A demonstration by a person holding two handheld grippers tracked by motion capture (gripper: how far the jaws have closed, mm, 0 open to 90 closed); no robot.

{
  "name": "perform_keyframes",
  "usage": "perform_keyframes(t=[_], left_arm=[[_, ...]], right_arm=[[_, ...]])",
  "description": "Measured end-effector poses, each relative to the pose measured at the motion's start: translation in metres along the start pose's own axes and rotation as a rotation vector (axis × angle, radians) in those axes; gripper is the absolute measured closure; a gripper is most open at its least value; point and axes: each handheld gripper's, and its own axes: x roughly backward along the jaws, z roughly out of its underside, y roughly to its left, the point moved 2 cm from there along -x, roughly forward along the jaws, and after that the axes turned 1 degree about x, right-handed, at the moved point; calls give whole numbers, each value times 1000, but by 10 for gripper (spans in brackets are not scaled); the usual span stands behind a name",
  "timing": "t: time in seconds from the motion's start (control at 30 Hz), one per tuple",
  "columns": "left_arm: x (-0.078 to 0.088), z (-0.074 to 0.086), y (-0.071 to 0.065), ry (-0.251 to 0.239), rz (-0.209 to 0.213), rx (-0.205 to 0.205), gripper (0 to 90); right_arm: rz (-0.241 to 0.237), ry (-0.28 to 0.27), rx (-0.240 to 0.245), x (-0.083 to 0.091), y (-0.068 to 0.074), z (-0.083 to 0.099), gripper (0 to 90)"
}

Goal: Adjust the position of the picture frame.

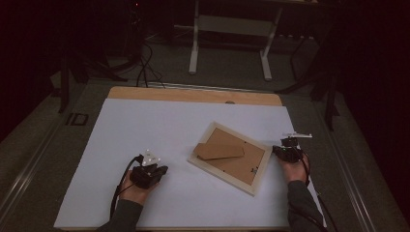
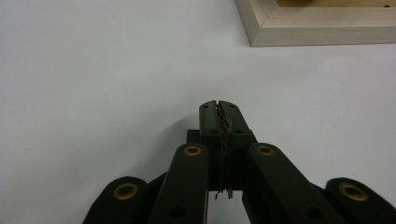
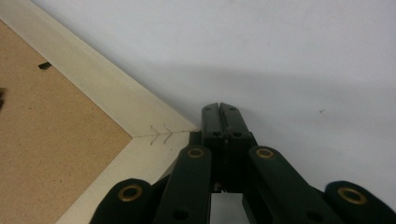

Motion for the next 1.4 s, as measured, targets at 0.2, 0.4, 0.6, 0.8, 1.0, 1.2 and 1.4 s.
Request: perform_keyframes(t=[0.2, 0.4, 0.6, 0.8, 1.0, 1.2, 1.4], left_arm=[[-2, -1, -2, -3, -5, 6, 898], [-5, -11, -17, -24, -13, -14, 899], [-12, -18, -19, -22, -13, -10, 899], [-22, -21, -20, 8, -2, -16, 895], [-27, -21, -23, 5, 0, -27, 895], [-34, -20, -26, 18, 2, -34, 890], [-35, -20, -27, 12, -1, -42, 888]], right_arm=[[-5, -3, 2, 0, 2, 1, 900], [-17, -13, -7, 0, 4, 3, 900], [-23, -17, 0, 1, 6, 4, 900], [-30, -19, 8, 2, 11, 6, 900], [-32, -20, 11, 2, 16, 7, 900], [-42, -24, 20, 2, 22, 8, 900], [-53, -24, 26, 2, 26, 10, 900]])
